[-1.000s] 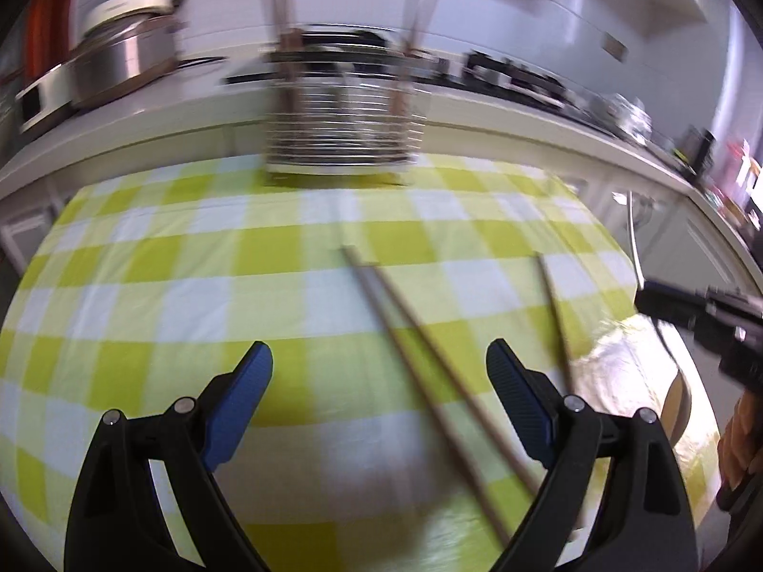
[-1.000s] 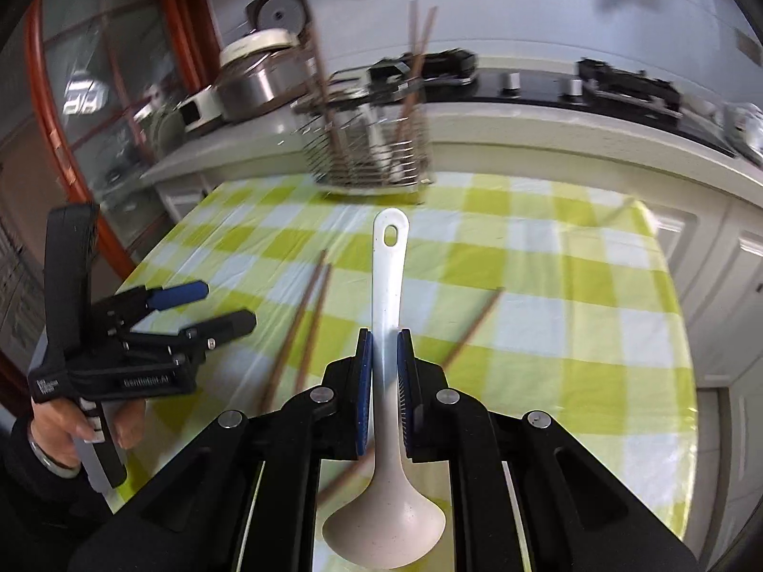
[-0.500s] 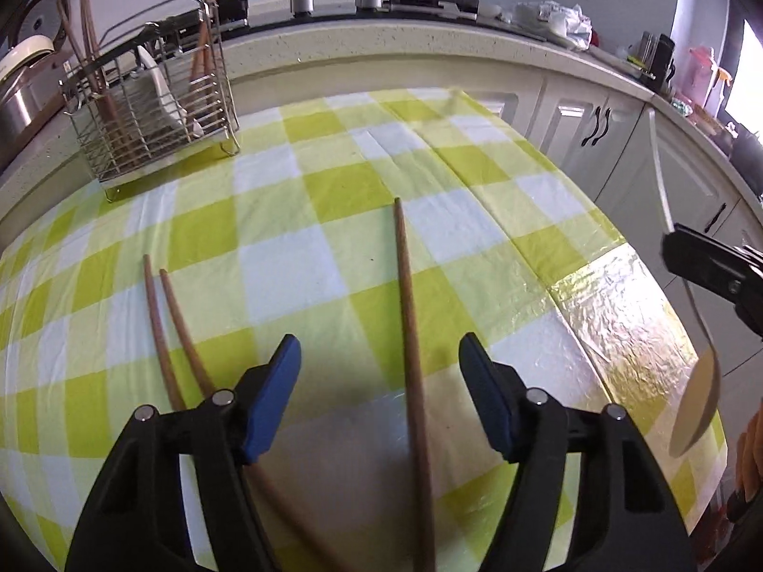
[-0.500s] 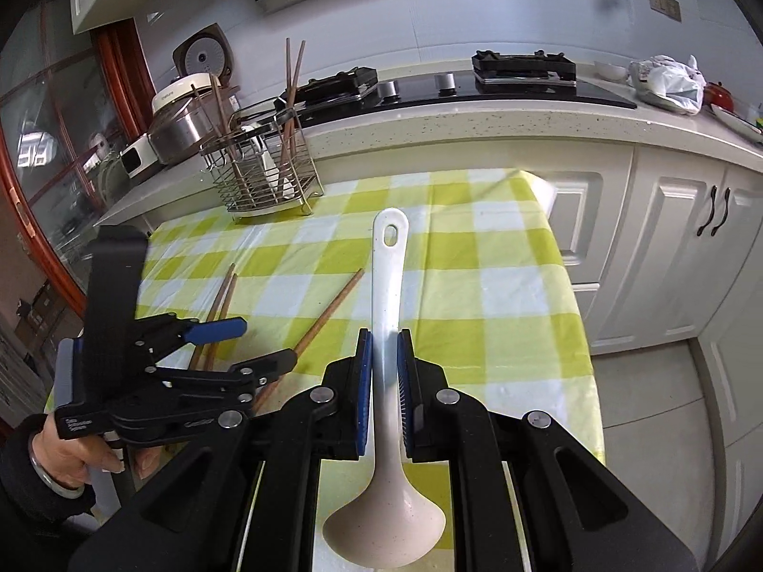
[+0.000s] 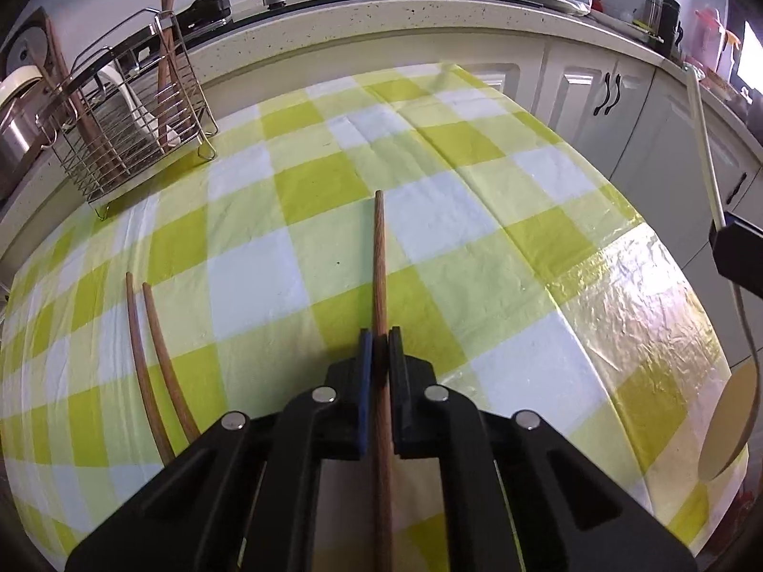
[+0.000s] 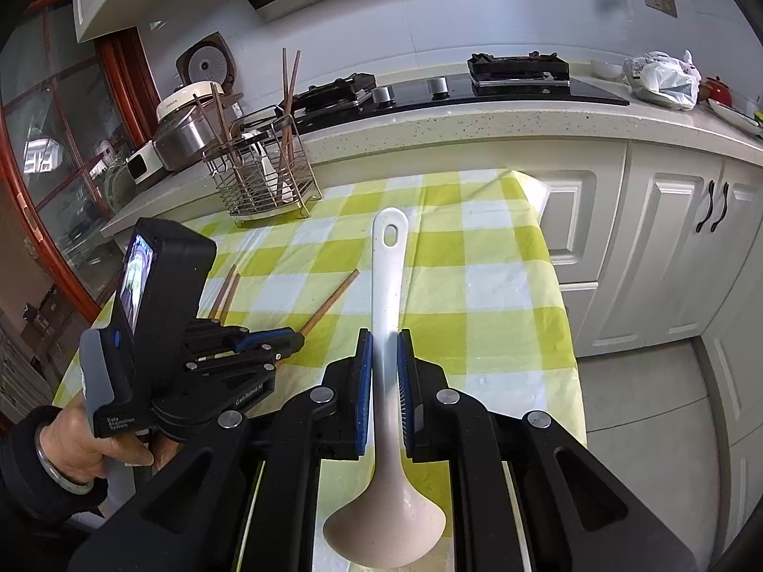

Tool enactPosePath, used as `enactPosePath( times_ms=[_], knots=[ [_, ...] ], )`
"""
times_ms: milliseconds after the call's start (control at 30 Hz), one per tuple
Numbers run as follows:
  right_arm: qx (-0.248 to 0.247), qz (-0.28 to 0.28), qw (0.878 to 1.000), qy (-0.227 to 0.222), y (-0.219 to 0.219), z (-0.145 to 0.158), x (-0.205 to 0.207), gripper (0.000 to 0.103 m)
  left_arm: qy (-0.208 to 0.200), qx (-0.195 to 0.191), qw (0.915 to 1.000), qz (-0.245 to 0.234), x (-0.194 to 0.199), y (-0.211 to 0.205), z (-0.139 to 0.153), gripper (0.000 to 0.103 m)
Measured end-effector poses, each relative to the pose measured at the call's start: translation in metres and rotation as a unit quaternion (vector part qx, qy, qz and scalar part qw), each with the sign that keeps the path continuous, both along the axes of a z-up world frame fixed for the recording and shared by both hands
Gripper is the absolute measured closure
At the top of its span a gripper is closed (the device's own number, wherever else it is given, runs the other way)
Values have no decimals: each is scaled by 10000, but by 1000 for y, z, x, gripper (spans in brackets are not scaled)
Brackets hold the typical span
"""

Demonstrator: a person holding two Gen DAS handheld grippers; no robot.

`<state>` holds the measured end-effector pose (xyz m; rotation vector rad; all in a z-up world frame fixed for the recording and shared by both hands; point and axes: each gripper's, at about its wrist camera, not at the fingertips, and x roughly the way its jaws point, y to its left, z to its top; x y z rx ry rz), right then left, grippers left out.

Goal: Organize utensils
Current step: 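Lift the white ladle in the right tool while the left tool closes on a chopstick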

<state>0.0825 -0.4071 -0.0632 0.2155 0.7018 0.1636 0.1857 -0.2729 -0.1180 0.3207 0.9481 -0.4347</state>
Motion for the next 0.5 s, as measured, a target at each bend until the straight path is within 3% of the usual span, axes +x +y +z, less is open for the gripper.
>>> enactPosePath(
  times_ms=[200, 500],
  knots=[
    [70, -53, 10000, -7, 8, -3, 3, 92, -455, -307, 9985, 29, -15, 18, 18, 97],
    [-112, -212, 9997, 17, 24, -3, 8, 92, -787, -820, 9932, 244, -32, 53, 47, 97]
  ],
)
